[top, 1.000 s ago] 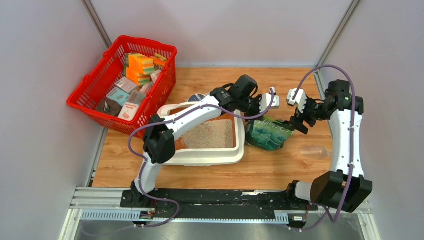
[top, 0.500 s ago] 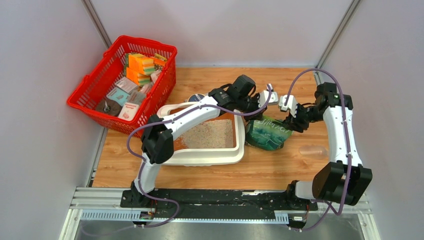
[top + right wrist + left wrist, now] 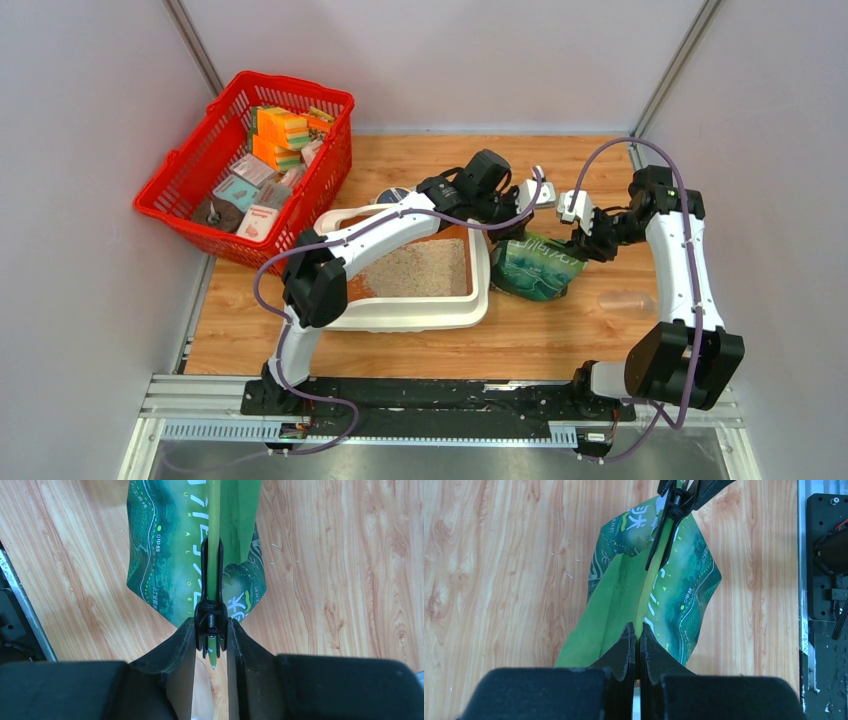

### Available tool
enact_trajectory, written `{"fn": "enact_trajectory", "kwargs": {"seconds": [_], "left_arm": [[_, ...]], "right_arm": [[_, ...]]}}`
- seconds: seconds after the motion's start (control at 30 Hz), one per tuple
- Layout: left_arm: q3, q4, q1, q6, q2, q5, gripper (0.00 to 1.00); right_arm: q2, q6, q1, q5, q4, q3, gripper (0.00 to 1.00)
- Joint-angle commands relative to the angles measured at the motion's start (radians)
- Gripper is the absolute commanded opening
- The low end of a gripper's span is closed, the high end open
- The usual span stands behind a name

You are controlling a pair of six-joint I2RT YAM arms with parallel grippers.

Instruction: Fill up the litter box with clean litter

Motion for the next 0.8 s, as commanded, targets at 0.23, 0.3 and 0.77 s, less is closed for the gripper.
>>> {"fn": "enact_trajectory", "kwargs": {"seconds": [0.23, 0.3, 0.77], "left_arm": [[0.015, 0.111, 0.055, -0.141, -0.090, 0.058, 0.38], [0.015, 0.123, 0.072, -0.173, -0.107, 0.077, 0.43], [-0.167, 0.129, 0.207, -0.192, -0.412, 0.065, 0.50]], "right_arm": [[-0.069, 0.093, 0.006, 0.005, -0.241, 0.196, 0.00], [-0.088, 0.115, 0.006, 0.012, -0.264, 0.227, 0.00], [-0.389, 0.365, 0.446, 0.113, -0.316, -0.212, 0.00]]}}
